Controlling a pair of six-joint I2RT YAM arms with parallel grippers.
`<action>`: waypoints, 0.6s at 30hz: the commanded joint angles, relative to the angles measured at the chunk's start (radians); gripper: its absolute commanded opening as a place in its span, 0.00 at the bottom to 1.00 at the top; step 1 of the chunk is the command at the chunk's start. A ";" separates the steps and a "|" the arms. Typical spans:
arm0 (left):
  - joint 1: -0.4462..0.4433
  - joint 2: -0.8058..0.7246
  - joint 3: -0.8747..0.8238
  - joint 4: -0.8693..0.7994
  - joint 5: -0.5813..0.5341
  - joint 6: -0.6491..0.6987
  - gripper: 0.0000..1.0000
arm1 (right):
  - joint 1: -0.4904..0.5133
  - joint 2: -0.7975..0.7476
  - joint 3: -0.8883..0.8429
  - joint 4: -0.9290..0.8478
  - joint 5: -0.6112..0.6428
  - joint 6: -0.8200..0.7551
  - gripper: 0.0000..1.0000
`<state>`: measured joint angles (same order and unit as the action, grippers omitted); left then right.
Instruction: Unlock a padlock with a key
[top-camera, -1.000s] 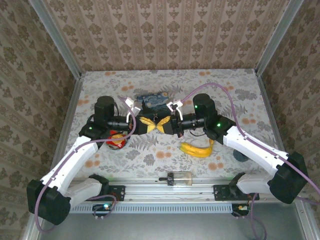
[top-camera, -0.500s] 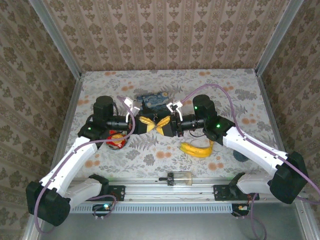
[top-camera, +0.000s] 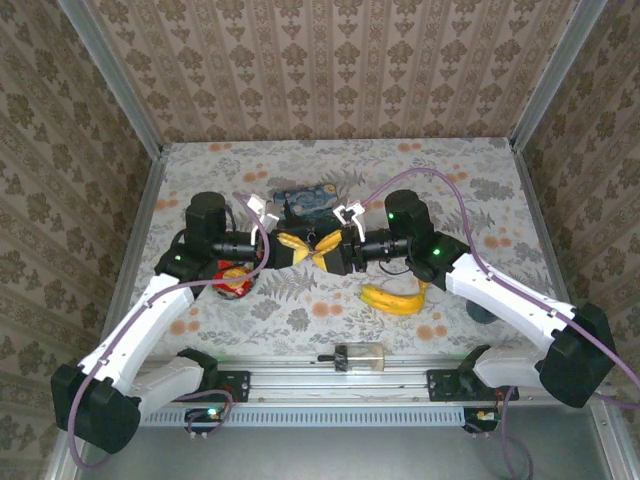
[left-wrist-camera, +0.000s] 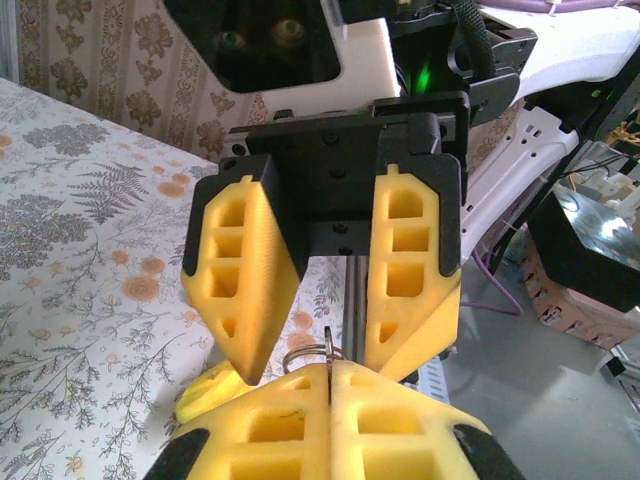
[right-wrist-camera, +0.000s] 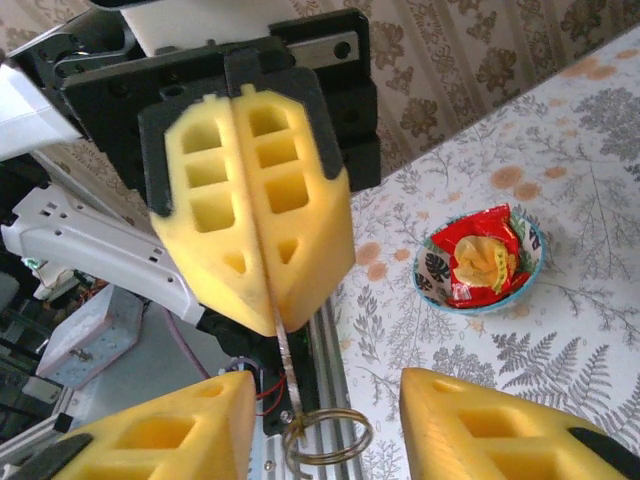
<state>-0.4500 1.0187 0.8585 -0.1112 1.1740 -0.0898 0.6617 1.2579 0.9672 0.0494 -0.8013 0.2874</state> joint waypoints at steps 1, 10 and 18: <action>0.007 -0.017 0.031 0.001 0.010 0.005 0.00 | 0.007 0.000 0.017 -0.031 0.025 -0.018 0.47; 0.009 -0.020 0.028 0.000 0.015 0.006 0.00 | 0.007 -0.007 0.018 -0.035 0.045 -0.022 0.34; 0.014 -0.023 0.025 -0.004 0.028 0.005 0.00 | 0.003 -0.009 0.028 -0.044 0.034 -0.026 0.29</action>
<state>-0.4423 1.0180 0.8585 -0.1123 1.1667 -0.0902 0.6655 1.2579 0.9672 0.0219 -0.7708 0.2687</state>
